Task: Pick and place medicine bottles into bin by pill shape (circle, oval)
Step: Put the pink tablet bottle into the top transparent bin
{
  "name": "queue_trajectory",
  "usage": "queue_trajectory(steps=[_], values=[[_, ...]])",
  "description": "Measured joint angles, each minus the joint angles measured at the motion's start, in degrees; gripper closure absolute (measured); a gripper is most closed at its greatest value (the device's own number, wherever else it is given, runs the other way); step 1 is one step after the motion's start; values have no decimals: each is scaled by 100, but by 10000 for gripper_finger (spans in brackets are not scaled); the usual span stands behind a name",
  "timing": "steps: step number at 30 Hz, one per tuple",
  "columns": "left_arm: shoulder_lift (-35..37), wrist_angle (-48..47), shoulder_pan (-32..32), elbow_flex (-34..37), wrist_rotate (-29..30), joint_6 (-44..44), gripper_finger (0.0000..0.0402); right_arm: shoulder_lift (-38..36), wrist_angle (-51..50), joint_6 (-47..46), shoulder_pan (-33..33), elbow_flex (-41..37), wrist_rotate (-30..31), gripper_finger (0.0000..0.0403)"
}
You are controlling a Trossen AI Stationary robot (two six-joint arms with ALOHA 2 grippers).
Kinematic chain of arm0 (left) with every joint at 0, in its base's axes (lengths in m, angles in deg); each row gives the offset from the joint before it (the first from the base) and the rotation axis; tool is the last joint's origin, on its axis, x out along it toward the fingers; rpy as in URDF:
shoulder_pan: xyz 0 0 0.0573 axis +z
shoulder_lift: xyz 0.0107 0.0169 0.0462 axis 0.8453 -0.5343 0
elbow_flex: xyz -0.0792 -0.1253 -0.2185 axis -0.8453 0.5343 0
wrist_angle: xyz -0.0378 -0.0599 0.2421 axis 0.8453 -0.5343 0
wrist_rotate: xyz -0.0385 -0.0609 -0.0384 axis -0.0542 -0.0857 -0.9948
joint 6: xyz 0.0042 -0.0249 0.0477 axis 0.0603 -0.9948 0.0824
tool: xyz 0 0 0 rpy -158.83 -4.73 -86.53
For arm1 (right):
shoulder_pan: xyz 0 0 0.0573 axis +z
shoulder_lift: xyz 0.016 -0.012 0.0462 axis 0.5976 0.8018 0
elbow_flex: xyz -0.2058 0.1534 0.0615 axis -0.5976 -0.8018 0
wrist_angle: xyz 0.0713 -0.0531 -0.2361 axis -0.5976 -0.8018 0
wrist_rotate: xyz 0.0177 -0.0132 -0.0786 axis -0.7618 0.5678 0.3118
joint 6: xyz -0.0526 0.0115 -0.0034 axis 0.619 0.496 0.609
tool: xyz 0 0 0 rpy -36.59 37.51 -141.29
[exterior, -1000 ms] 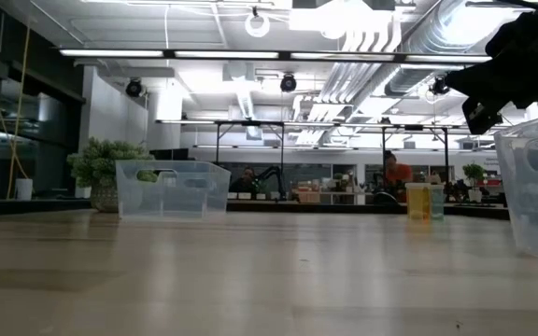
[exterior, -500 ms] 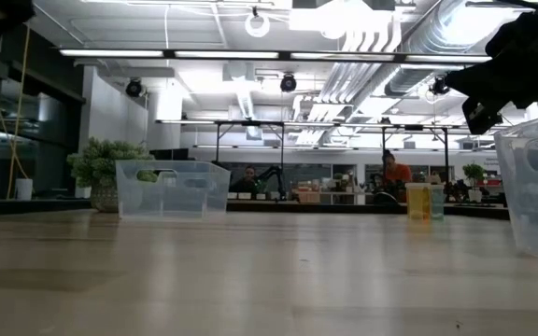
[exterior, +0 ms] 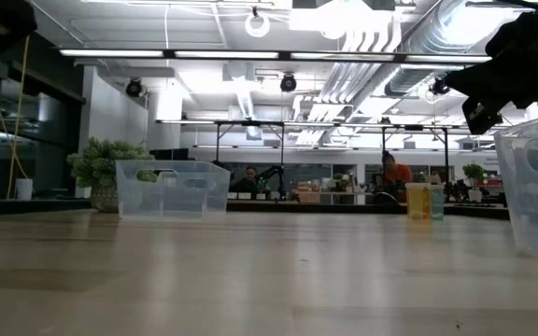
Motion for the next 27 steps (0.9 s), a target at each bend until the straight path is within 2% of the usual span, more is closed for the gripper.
queue_trajectory(steps=[13,27], values=[[-33,139,296,175,-267,140,204,0,1,0,0,2,-1,402],[-33,561,304,430,-460,-12,204,0,1,0,-2,1,-1,402]])
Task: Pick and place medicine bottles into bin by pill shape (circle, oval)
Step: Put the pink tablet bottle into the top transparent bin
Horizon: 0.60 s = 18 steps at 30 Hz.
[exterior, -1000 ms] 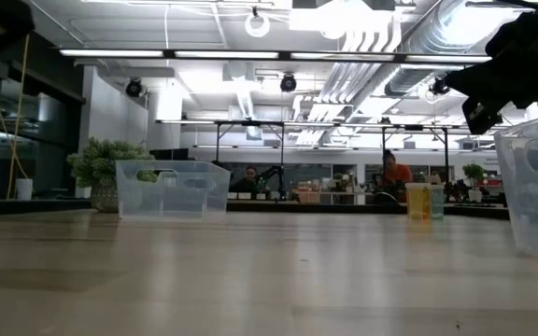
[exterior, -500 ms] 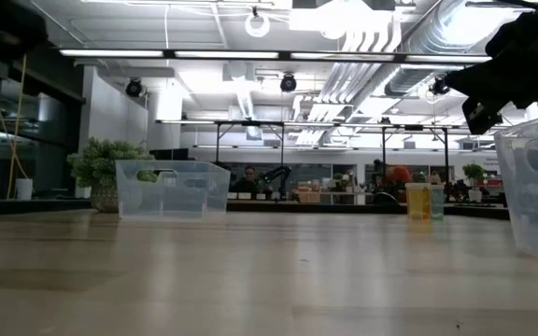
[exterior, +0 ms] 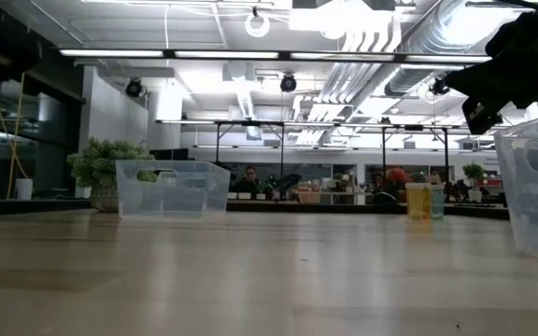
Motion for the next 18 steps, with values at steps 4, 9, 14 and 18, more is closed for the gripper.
queue_trajectory(steps=[4,9,14,18], values=[[0,7,0,148,-25,-4,204,-1,0,0,0,0,0,402],[0,81,2,284,-25,-4,204,0,0,1,1,1,1,402],[0,305,2,381,-51,-4,204,-1,-1,1,0,-1,1,402],[0,314,2,404,-49,47,204,0,0,1,0,1,0,402]])
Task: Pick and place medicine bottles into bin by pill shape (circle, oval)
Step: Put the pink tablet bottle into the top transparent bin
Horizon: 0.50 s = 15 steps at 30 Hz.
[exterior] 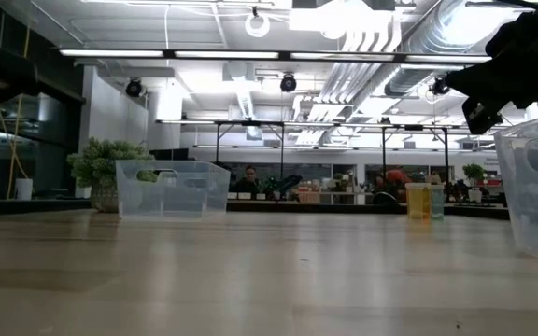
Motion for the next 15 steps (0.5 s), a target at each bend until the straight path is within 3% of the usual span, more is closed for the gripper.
queue_trajectory(steps=[15], values=[[0,-1,0,0,-10,45,204,-2,-2,-1,1,-2,2,402]])
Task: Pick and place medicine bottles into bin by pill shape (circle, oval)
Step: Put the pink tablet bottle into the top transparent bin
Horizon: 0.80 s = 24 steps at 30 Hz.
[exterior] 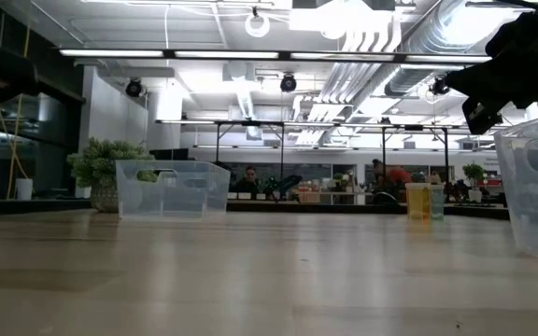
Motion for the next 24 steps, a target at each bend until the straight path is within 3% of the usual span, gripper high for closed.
queue_trajectory(steps=[16,24], values=[[0,0,0,0,32,11,205,0,1,-1,1,0,0,402],[0,73,0,0,56,57,245,2,0,1,-1,0,-2,402]])
